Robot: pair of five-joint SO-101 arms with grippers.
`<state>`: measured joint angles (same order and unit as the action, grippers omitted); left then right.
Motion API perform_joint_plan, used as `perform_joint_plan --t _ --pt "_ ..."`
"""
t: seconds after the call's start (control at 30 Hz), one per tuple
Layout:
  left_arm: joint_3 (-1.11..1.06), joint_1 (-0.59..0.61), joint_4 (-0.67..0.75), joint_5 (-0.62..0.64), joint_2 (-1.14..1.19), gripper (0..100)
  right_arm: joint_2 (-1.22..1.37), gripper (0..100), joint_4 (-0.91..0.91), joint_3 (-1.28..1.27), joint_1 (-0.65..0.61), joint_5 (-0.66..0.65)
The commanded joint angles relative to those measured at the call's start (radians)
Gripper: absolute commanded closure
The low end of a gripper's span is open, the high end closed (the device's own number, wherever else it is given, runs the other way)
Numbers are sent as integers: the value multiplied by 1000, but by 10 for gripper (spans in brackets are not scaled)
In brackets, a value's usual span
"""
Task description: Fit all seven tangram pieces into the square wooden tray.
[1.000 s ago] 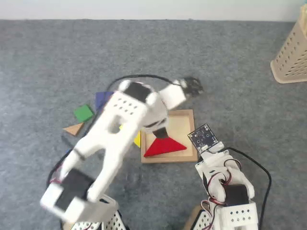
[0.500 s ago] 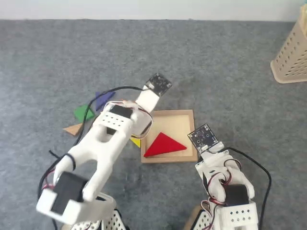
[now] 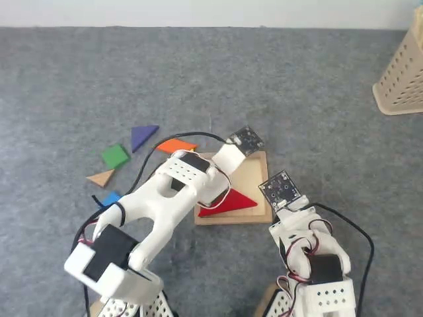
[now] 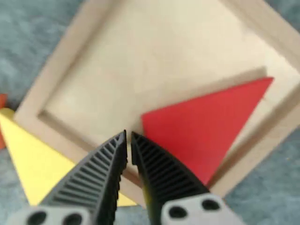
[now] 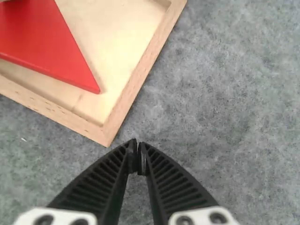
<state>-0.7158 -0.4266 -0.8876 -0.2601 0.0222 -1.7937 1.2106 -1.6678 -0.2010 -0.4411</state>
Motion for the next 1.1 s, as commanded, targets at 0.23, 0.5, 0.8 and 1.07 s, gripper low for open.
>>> perform_joint_plan --t 0.23,0.5,0.8,1.07 --pt "39 -110 -38 -32 -6 989 -22 991 7 -15 -2 -11" --pt "81 -106 -77 -31 -11 988 -22 991 7 -15 -2 -11" --pt "150 258 -150 109 -239 985 -22 991 7 -15 -2 -11" --pt "79 374 -72 132 -83 844 -22 991 7 -15 -2 -11"
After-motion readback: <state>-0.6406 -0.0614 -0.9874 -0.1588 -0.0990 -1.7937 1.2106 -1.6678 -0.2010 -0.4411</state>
